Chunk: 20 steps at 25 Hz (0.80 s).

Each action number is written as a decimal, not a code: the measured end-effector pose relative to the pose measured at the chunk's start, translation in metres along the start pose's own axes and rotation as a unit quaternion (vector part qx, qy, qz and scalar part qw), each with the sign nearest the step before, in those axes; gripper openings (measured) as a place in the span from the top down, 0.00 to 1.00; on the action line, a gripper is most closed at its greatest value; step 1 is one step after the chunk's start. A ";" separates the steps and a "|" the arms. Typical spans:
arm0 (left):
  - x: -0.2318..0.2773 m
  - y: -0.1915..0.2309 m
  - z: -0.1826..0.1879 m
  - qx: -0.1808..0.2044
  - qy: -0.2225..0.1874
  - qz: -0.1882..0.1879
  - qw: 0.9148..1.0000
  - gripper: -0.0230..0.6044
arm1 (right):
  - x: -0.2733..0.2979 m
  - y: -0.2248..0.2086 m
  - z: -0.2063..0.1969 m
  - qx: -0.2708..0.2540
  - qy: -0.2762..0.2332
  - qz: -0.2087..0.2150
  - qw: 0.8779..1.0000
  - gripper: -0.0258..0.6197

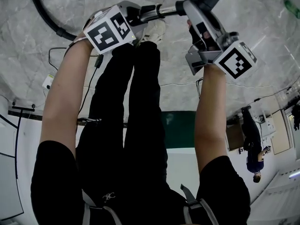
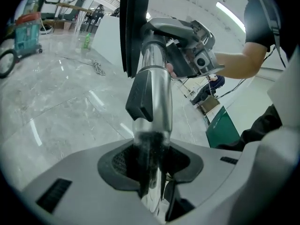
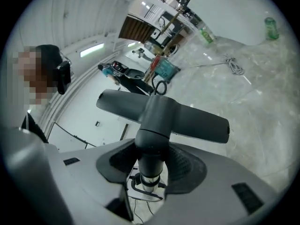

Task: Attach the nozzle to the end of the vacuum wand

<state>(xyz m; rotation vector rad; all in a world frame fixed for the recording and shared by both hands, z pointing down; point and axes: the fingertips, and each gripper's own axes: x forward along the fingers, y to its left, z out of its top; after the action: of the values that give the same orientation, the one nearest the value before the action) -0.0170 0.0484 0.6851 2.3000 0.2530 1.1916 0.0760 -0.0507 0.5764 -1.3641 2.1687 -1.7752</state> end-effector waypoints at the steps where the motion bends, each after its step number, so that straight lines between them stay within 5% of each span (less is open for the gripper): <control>1: 0.002 0.001 -0.003 -0.006 0.006 0.006 1.000 0.72 | 0.002 -0.001 -0.002 -0.003 0.006 0.001 1.000 0.68; 6: 0.017 0.006 -0.014 -0.016 0.033 0.029 0.999 0.72 | 0.001 -0.021 -0.016 0.060 -0.003 -0.167 0.984 0.67; 8: 0.017 0.000 -0.014 -0.006 0.032 0.017 0.999 0.72 | -0.003 -0.023 -0.021 0.088 -0.009 -0.200 0.976 0.67; 12: 0.014 -0.007 -0.024 0.012 0.046 0.000 0.999 0.73 | 0.001 -0.008 -0.029 0.025 0.014 -0.126 0.992 0.67; 17: 0.004 -0.014 -0.020 0.032 0.037 -0.027 0.998 0.73 | 0.004 0.015 -0.035 -0.048 0.022 0.043 0.998 0.67; 20: 0.012 -0.021 -0.026 0.027 0.047 -0.042 0.998 0.73 | 0.000 0.004 -0.043 -0.024 0.035 0.050 0.998 0.67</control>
<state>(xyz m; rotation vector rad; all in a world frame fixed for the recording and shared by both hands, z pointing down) -0.0294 0.0807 0.6940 2.2575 0.4161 1.2672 0.0516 -0.0179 0.5886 -1.1965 2.2849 -1.7729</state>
